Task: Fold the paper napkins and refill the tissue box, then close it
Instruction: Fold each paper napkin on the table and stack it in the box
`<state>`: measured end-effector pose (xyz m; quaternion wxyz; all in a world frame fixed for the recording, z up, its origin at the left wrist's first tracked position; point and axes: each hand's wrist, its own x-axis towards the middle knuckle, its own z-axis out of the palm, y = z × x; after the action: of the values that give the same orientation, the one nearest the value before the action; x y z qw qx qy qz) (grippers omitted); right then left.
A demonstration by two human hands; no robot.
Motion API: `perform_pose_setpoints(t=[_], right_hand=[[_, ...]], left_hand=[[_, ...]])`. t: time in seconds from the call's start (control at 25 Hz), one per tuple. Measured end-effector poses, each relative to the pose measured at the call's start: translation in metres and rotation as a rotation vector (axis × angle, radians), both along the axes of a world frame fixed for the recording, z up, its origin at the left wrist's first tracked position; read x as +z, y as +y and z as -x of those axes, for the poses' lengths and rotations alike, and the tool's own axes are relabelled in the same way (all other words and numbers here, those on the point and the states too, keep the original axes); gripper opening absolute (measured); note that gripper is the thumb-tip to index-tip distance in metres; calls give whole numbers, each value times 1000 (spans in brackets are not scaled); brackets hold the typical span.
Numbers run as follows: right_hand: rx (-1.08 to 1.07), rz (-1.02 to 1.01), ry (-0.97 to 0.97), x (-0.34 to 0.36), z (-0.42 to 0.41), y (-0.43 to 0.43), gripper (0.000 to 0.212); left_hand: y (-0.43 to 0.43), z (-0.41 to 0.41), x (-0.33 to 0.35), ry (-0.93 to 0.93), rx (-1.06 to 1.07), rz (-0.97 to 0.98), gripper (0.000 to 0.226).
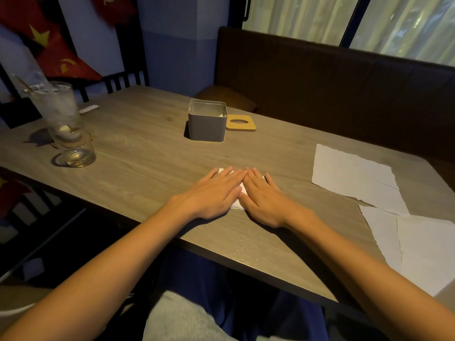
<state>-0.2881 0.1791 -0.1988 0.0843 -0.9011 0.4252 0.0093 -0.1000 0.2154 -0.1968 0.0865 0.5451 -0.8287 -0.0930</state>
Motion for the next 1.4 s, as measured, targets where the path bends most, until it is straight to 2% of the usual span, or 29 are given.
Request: perform_pose_setpoints(t=[0.24, 0.36, 0.44, 0.56, 0.64, 0.72, 0.84, 0.92, 1.0, 1.24, 1.4], right_hand=[[-115, -28, 83, 0, 44, -11, 78], [-145, -43, -77, 9, 46, -5, 70], [-160, -21, -206, 15, 37, -4, 56], [-129, 45, -252, 16, 15, -4, 46], [-126, 95, -213, 11, 5, -7, 47], [-108, 125, -152, 9, 4, -8, 50], [-9, 132, -147, 9, 5, -8, 54], [45, 115, -163, 10, -2, -10, 56], [91, 92, -134, 10, -12, -12, 56], [30, 87, -81, 4, -5, 1, 57], [-19, 116, -78, 6, 14, 16, 57]], left_hand=[[13, -26, 12, -220, 70, -93, 66], [20, -24, 27, -305, 209, -43, 66], [12, -18, 36, -246, 277, 43, 60], [-5, -8, 36, -139, 120, 39, 56], [-7, -7, 26, -163, 50, -70, 57], [0, -11, 14, -180, 75, -119, 59], [8, -14, 7, -170, 123, -46, 69], [0, -13, 9, -92, 117, -3, 78], [-11, -13, 11, -41, 72, -55, 80], [-19, -21, 1, -151, 34, -74, 77], [-26, -25, 2, -194, 55, -130, 90]])
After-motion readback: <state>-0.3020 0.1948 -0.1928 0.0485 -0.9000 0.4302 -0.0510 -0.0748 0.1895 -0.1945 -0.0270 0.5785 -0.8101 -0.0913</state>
